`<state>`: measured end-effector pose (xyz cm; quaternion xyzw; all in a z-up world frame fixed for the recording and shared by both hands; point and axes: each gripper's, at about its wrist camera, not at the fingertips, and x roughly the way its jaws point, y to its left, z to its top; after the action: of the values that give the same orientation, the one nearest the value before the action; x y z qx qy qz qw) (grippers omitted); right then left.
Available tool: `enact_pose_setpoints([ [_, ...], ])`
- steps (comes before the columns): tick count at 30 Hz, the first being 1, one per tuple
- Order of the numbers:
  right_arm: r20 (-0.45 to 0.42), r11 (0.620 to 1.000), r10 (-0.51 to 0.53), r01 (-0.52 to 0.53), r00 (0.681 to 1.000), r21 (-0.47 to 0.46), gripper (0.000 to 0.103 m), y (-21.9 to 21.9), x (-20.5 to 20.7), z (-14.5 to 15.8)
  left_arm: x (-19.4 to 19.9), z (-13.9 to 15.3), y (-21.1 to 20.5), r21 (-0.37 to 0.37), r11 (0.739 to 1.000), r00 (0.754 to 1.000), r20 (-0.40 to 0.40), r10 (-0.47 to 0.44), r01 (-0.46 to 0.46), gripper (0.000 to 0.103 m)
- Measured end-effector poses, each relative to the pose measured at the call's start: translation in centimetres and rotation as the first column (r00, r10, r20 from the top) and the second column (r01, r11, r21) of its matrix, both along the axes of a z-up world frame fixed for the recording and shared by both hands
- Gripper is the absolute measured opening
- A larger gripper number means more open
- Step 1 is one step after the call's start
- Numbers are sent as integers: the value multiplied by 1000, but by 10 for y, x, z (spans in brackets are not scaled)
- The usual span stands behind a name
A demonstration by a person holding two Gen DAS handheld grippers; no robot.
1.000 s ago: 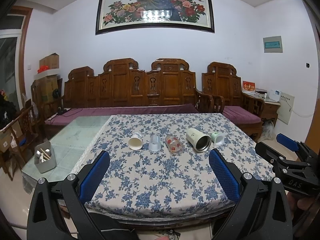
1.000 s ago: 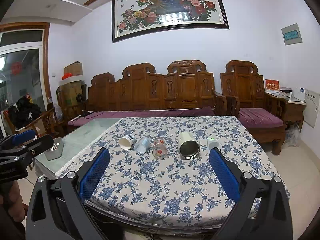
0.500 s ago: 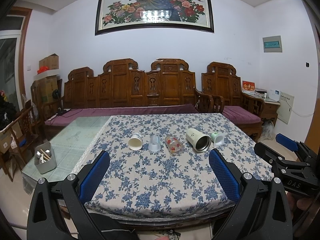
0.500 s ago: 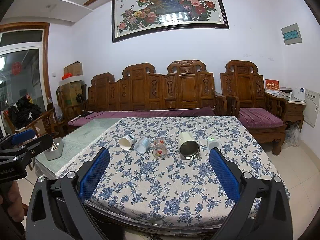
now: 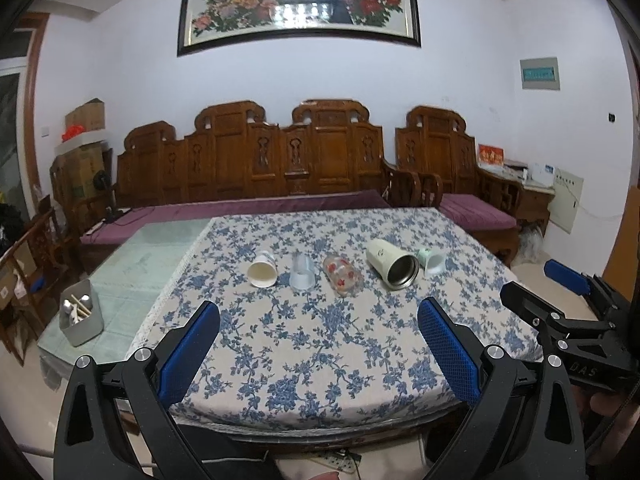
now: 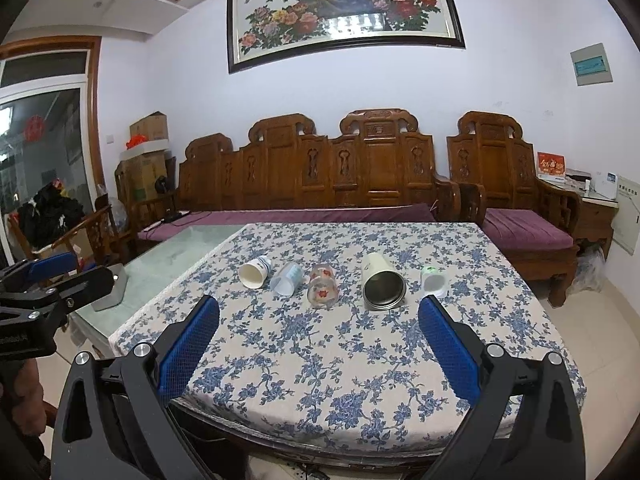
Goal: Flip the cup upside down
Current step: 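Reach the left tool to the clear plastic cup and close on it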
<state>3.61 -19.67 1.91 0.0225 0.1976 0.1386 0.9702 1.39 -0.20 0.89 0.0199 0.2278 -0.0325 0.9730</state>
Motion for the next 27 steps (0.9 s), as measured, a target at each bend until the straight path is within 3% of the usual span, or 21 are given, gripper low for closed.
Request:
enact_pose_setpoints([
  [14,-83,996,65,-69,994,-48,100,19,87,-37,93,-41,11,80,995,985,-168,-38,52,95],
  [27,-209,994,77,-92,975,-63,94,21,184,-74,194,-63,24,92,993,960,-276,-49,78,95],
])
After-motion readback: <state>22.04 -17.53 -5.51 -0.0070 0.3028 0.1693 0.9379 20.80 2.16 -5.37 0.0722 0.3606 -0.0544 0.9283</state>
